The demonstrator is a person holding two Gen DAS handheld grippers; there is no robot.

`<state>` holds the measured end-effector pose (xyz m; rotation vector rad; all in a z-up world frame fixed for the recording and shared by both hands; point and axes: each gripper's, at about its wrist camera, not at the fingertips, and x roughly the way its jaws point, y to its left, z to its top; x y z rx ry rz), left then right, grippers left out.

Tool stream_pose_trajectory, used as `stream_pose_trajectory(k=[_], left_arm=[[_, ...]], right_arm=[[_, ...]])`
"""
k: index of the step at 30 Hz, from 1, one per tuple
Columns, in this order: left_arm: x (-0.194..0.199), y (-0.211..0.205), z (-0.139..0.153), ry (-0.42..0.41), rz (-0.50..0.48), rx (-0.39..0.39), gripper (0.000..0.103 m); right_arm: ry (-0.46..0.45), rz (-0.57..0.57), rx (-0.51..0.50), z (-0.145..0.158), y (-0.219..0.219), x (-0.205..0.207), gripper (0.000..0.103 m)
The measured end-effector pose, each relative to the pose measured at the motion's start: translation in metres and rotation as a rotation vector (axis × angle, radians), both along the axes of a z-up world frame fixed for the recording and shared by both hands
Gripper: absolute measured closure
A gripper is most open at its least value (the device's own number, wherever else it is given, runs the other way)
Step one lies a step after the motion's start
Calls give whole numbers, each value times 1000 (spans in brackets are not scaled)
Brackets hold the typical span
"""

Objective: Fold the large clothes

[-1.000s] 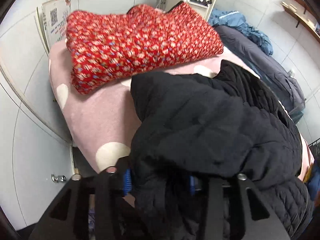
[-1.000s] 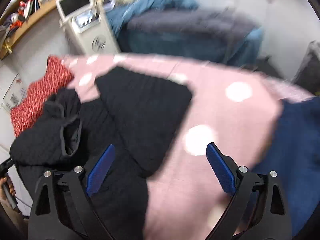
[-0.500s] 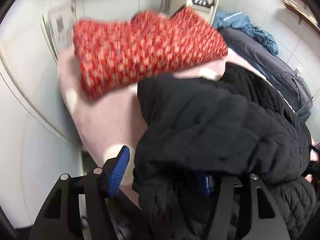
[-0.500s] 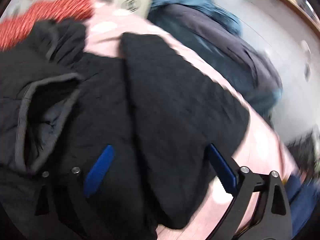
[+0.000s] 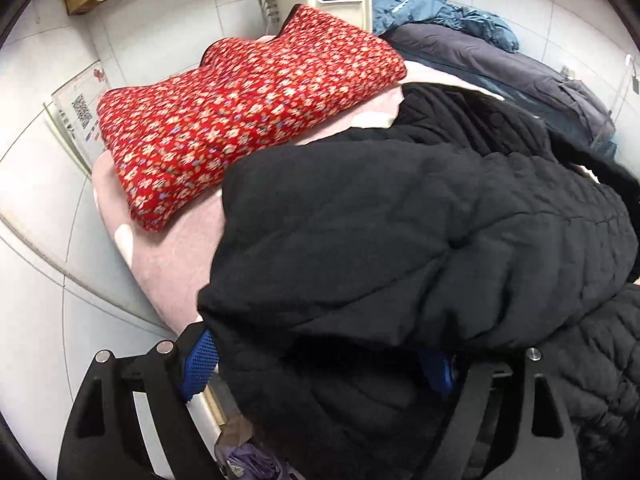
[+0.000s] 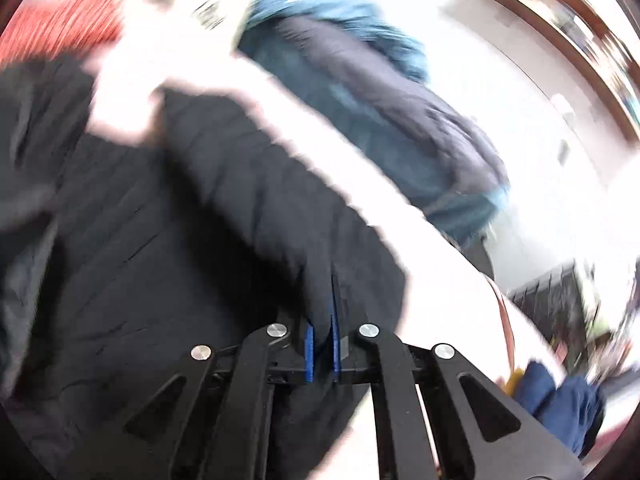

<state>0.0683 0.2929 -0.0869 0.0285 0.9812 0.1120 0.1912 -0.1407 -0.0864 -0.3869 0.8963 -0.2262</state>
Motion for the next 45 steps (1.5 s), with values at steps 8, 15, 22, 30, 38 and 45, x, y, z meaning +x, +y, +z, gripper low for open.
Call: stream_pose_trajectory(k=[8,15,22,30,38,45], left_arm=[[0,-31,33,-74,-113,-85,55],[26,-132,80,-205,-341,-219,44],[23,-221,63,-119,-434,-176,19],[-23,-232,115,-303,-535,-144,6],[-70,-347,106,-267,-907,-121,6],[-94,-438,25,-218,-1059,167,5]], right_arm=[[-368,-262,296,154,-164,-107,100],[-675,-476,308,260,-263,-251,99],[-386,-803,488,155,-338,-359,73],[-503,-831,575,113,-302,-422,36],[-427,-402,145,171,-208,-341,16],[-197,-181,-202,132,-148,-260,16]])
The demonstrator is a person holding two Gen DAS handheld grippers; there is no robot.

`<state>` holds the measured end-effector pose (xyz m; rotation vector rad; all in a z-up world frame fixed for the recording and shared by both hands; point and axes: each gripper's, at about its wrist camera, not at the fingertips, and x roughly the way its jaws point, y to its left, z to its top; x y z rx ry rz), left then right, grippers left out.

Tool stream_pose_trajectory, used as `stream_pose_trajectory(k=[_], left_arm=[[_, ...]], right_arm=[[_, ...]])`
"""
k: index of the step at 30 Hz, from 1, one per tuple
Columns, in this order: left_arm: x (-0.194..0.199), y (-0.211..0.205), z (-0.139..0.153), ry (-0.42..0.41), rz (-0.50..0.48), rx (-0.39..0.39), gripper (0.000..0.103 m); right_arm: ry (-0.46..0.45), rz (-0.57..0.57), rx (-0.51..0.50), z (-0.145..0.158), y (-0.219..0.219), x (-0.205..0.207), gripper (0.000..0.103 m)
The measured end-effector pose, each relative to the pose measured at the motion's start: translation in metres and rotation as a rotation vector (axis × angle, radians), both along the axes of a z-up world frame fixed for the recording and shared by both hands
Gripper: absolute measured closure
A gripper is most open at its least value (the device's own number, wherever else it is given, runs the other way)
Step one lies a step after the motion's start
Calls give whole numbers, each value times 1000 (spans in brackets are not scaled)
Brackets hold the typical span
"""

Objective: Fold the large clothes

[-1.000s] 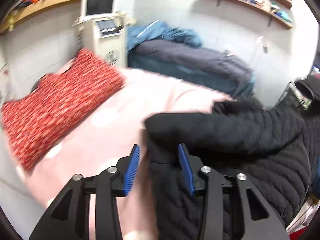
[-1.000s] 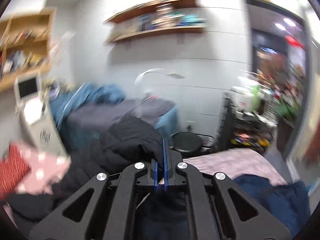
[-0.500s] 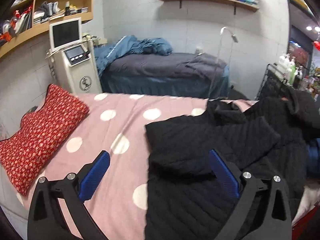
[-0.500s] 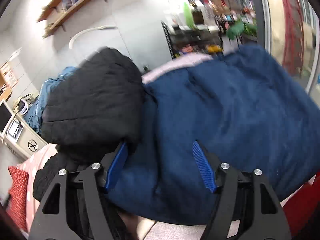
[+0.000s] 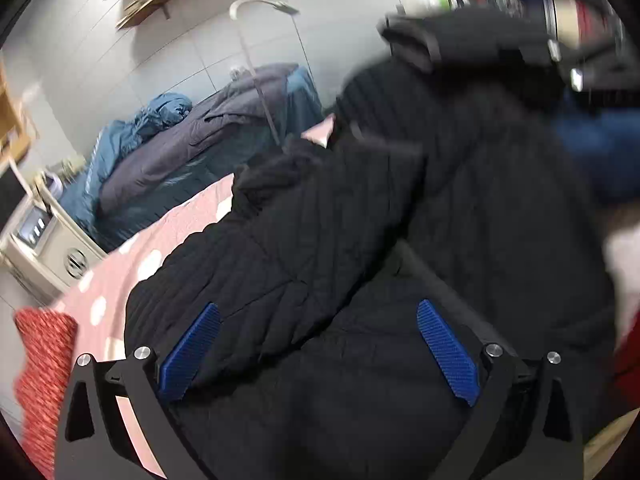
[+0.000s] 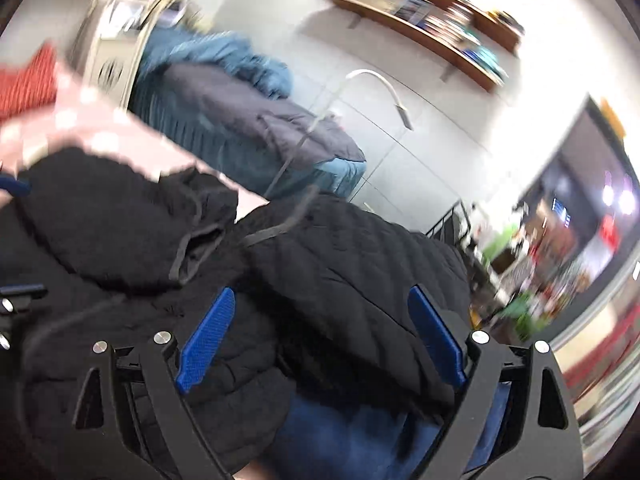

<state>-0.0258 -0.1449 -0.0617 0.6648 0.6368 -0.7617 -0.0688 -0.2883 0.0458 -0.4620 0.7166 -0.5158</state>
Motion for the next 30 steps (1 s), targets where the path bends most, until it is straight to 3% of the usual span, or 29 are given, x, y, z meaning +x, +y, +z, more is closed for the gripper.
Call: stream_pose_trajectory(k=[2,4,5,6,8,11,14,17,19,20,22,23,24,26,30], left_arm=[[5,-8,-12,7,-10,-11,5],[20,-6,-17,13,57,-20,8],[30,-4,-19,23,101,-15,28],[40,0,-20,29,136,-1,61],[67,18,-16,74,224,-18,86],[103,64,0,107,360,-107,96],[146,146,25,63,594,-193,98],[177,236,46,61,837,-298,98],[179,271,54,120,831,-398,98],[174,278,55,154,779,-440,97],[161,266,52,166,699,-408,70],[153,251,49,164,651,-381,29],[138,226,44,162,564,-363,8],[113,182,39,160,414,-358,7],[57,65,16,82,103,-175,6]], right_arm=[[40,1,-37,-14,6,8,16],[67,-21,-64,-26,1,14,16],[70,-30,-73,-32,0,10,16],[74,-41,-83,-34,-4,11,16],[75,-49,-86,-33,-9,15,25],[73,-57,-89,-31,-15,13,25],[60,-68,-90,-30,-21,12,25],[42,-80,-62,-26,-28,9,25],[29,-86,-30,-24,-33,8,25],[19,-87,-9,-24,-35,8,25],[4,-92,16,-23,-37,8,25],[-2,-95,28,-23,-37,7,25],[-8,-98,40,-23,-37,6,25],[-31,-103,74,-21,-36,3,25],[-45,-97,82,-15,-33,-6,25]])
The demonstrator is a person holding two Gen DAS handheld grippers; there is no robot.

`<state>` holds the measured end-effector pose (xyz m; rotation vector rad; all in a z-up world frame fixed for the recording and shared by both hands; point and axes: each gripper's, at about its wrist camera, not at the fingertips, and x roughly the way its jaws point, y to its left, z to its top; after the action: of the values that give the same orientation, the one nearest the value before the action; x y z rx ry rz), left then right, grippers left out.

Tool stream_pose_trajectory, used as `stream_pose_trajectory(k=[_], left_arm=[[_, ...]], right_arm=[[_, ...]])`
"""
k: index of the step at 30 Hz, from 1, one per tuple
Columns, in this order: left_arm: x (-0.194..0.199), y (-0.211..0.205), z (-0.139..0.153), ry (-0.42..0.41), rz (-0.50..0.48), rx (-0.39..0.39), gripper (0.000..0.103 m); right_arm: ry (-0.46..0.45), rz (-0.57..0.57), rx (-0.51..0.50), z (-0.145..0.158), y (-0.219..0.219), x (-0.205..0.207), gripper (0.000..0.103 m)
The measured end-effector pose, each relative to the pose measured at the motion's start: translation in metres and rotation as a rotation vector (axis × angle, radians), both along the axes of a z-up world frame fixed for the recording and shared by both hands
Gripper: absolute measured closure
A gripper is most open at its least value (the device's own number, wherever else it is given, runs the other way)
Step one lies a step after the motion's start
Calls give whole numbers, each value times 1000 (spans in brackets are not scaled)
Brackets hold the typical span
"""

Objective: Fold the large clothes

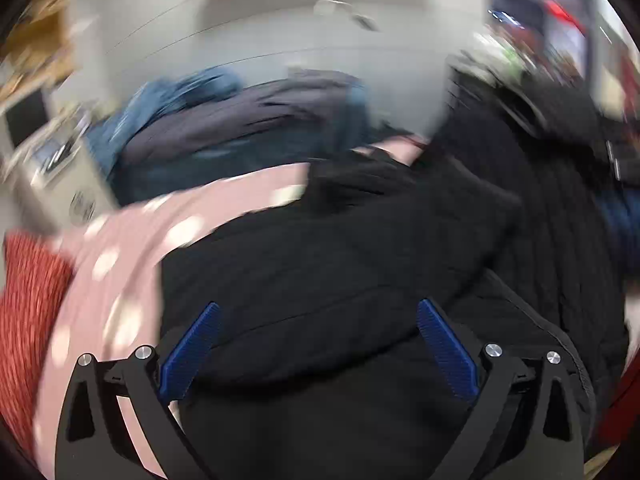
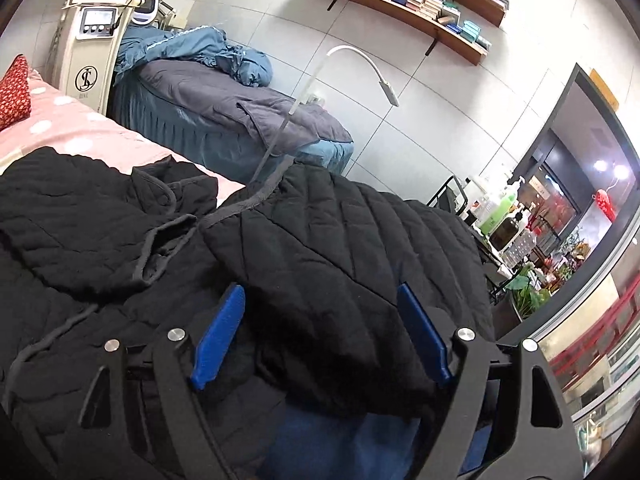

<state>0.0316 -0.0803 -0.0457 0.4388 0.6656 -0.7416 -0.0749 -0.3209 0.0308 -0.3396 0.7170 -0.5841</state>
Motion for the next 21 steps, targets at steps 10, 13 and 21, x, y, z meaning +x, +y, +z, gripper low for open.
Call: stream_pose_trajectory(k=[10,13,21], left_arm=[[18,-134,-65,10,1,169,77],[62,-88,-37,39,151,45,88],[158,175,42,-23,791,-215,86]], right_arm=[[-36,-70,15,20,-9,-49,25],[-43,-85,5,23,-15,-60,25],[-54,-17,-1,20,-7,-38,25]])
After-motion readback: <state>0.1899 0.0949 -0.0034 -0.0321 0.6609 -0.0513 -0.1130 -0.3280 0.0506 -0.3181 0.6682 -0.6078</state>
